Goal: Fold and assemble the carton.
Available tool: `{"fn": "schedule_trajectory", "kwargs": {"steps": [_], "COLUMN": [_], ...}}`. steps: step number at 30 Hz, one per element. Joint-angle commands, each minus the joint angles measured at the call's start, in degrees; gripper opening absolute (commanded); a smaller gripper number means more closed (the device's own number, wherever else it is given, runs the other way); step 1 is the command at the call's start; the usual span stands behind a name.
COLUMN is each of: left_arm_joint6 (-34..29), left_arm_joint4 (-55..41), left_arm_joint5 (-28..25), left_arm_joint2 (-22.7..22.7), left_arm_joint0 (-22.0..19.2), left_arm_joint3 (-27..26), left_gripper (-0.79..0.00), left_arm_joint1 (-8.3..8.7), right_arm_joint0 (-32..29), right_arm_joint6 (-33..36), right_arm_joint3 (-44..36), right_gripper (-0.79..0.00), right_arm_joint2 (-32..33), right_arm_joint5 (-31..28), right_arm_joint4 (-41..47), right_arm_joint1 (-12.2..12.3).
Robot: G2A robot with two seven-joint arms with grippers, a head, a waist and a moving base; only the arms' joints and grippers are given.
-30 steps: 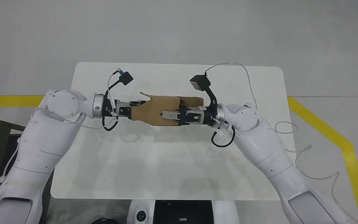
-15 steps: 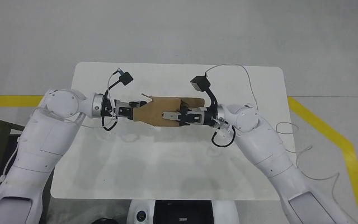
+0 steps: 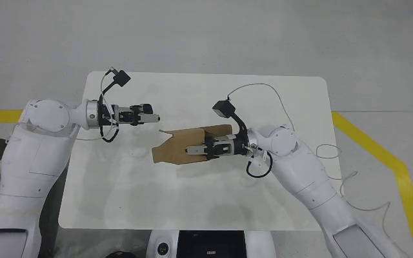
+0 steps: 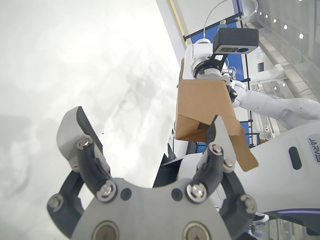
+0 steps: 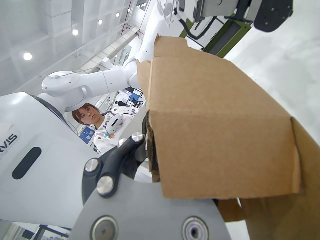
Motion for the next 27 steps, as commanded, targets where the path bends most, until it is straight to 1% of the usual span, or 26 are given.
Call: {"fn": "schedule_trajectory", "kwargs": {"steps": [1, 9, 16, 27], "left_arm_joint6": [-0.1, -2.3, -2.7, -2.8], "left_arm_joint4": [-0.3, -3.0, -3.1, -3.3], "left_arm_joint5": [0.2, 0.2, 0.2, 0.0], "left_arm_joint2": [0.3, 2.2, 3.3, 5.0], "left_arm_joint0": [0.3, 0.8, 0.6, -0.4], "left_arm_joint3": [-0.6, -2.3, -2.2, -1.3], "left_gripper": [0.000, 0.000, 0.000, 0.000], "left_arm_joint1": [-0.02, -0.33, -0.53, -0.96], "right_arm_joint0": [0.3, 1.1, 0.9, 1.4], "right_arm_joint6": [-0.1, -3.6, -4.4, -4.4], "right_arm_joint3": [0.1, 1.8, 1.0, 0.8], "right_gripper": [-0.785, -0.785, -0.785, -0.785], "right_arm_joint2": [-0.7, -0.2, 0.3, -0.6], "right_arm_joint5": [0.0, -1.0, -0.8, -1.0], "right_arm_joint4": [0.3, -1.0, -1.6, -1.3], "right_arm_joint1": [-0.2, -0.6, -0.6, -1.1]}}
